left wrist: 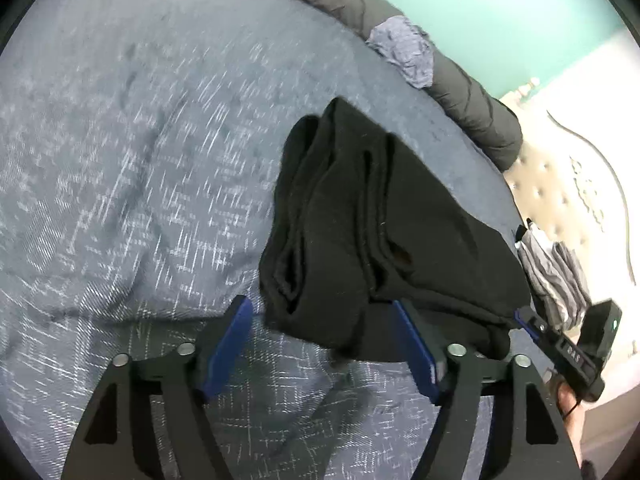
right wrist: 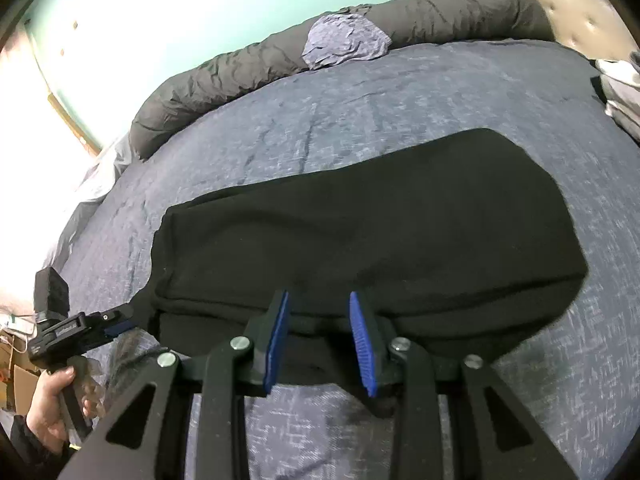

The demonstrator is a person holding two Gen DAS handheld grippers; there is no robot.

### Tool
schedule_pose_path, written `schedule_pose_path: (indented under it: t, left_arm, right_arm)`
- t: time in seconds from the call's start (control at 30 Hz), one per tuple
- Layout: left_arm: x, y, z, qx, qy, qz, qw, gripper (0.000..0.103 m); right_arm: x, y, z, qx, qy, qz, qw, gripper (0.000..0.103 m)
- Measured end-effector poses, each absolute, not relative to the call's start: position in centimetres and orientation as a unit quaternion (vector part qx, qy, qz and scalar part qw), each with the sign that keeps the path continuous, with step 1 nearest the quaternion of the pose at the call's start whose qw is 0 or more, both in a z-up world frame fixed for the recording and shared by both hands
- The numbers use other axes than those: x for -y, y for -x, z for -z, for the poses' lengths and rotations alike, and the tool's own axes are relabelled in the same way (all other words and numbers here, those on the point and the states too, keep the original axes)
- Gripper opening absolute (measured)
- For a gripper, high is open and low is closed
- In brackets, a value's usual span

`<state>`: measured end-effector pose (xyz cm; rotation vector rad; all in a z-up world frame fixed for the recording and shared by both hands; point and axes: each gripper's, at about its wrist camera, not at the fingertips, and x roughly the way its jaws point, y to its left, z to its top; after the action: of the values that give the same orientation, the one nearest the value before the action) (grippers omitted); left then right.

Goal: Fold clothes

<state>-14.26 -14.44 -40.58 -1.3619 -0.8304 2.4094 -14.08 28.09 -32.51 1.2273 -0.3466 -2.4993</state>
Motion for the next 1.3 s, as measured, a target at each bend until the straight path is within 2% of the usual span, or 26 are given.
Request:
schedule_pose_path:
  t: [0.2, 0.4, 0.8, 1.1, 1.13, 1.2, 1.3]
  left_arm:
    - [14.9, 14.6, 41.8, 0.330, 0.457, -0.816, 0.127, 0.081]
    - [14.4, 14.4, 41.8, 0.357, 0.437, -0.813, 0.139, 0.082]
    - [10.8, 16.7, 42.9, 0.331, 0.442, -0.825, 0.123, 0.082]
    - [10.9, 17.8, 43.3, 0.375, 0.420, -0.818, 0.120, 0.081]
    - [11.0, 17.8, 43.4, 0.378, 0.419, -0.817, 0.120, 0.080]
    - [10.9, 17.9, 43.2, 0.381, 0.414, -0.818, 0.119, 0.068]
    - [10.6, 18.3, 42.6, 0.374, 0.407, -0.825, 0.119, 0.058]
  right_arm:
    - [-30.0, 12.8, 33.1, 0.127, -0.424, 0.882, 0.162, 0.031]
    - [-31.4, 12.1, 33.8, 0.133, -0.418, 0.885, 0.160, 0.031]
    - [-32.9, 11.8, 34.9, 0.163, -0.409, 0.884, 0.156, 0.032]
    - [-33.6, 11.7, 35.2, 0.180, -0.401, 0.884, 0.158, 0.032]
    - [-33.7, 11.7, 35.2, 0.181, -0.400, 0.884, 0.159, 0.032]
    - [-33.9, 11.7, 35.3, 0.184, -0.399, 0.884, 0.159, 0.032]
    - [-34.2, 11.7, 35.4, 0.191, -0.399, 0.883, 0.157, 0.032]
